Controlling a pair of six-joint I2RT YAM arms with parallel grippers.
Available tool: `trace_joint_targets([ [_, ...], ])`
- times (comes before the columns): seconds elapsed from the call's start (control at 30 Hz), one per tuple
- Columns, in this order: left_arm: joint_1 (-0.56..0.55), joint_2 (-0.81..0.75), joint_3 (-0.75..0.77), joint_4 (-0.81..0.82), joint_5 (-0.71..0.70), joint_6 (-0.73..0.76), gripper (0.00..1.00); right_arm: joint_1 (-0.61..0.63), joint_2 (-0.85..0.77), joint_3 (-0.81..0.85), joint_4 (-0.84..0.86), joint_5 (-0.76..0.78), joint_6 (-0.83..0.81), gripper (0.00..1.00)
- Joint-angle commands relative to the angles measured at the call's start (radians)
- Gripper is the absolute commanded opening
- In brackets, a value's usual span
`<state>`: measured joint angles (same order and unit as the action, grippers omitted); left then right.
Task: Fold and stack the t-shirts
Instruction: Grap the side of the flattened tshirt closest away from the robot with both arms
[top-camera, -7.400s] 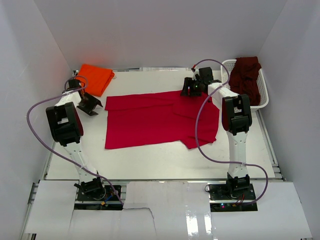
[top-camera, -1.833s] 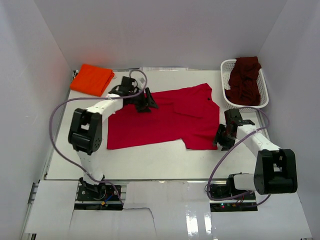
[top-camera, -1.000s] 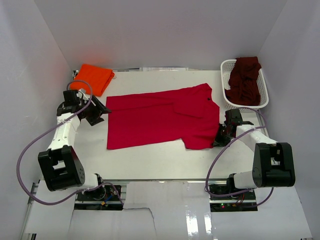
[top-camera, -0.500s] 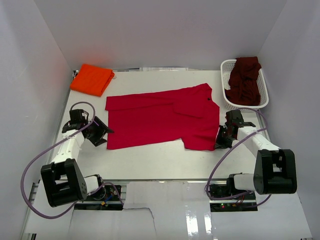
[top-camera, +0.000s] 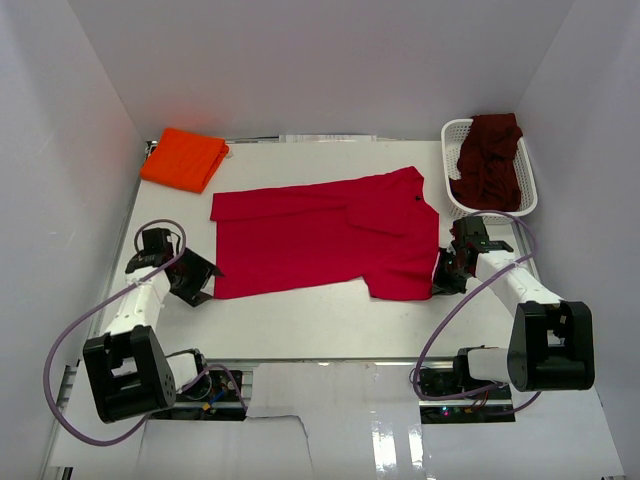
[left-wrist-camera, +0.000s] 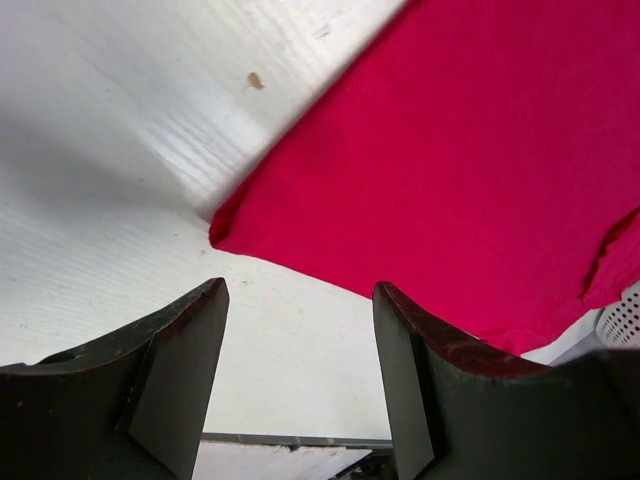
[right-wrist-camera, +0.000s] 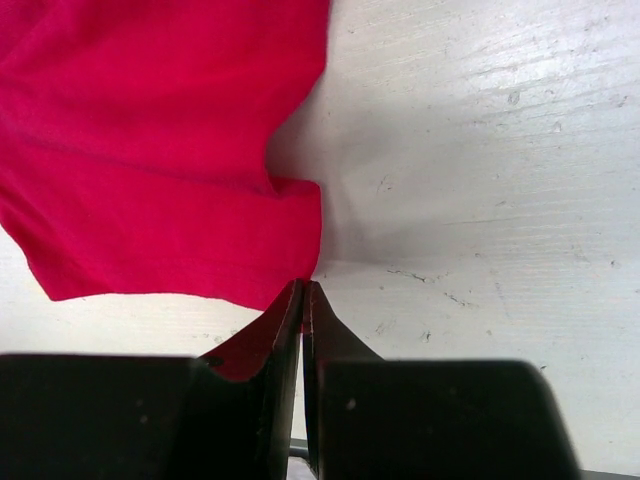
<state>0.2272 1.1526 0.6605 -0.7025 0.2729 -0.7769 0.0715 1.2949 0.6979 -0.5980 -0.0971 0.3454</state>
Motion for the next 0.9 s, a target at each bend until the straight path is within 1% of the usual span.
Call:
trace_joint_targets([
  [0.0,0.006,0.042,-0.002,-0.029,-0.037,-0.044,0.7,-0.002,-0.009,0.038,-0.014,-0.006,-0.026,0.08],
  [0.13,0.006,0.075,-0.015,-0.038,-0.049,-0.068,0.7,-0.002,-0.012,0.043,-0.014,-0.013,-0.029,0.08],
  [0.33,0.006,0.059,-0.036,-0.011,-0.061,-0.096,0.69,-0.002,-0.02,0.046,-0.014,-0.021,-0.032,0.08],
  [0.43,0.006,0.058,-0.032,0.009,-0.064,-0.107,0.62,-0.004,-0.026,0.043,-0.014,-0.021,-0.032,0.08],
  [0.5,0.006,0.061,-0.024,0.023,-0.067,-0.111,0.62,-0.002,-0.028,0.045,-0.014,-0.024,-0.034,0.08],
  [0.53,0.004,0.073,-0.021,0.026,-0.067,-0.113,0.6,-0.002,-0.028,0.045,-0.014,-0.026,-0.034,0.08],
  [0.57,0.006,0.081,-0.01,0.031,-0.066,-0.111,0.56,-0.002,-0.029,0.043,-0.014,-0.027,-0.034,0.08],
  [0.63,0.008,0.104,0.002,0.031,-0.058,-0.108,0.54,-0.002,-0.031,0.043,-0.014,-0.03,-0.034,0.08],
  [0.87,0.006,0.139,0.005,0.041,-0.061,-0.107,0.55,-0.002,-0.043,0.041,-0.017,-0.036,-0.032,0.08],
])
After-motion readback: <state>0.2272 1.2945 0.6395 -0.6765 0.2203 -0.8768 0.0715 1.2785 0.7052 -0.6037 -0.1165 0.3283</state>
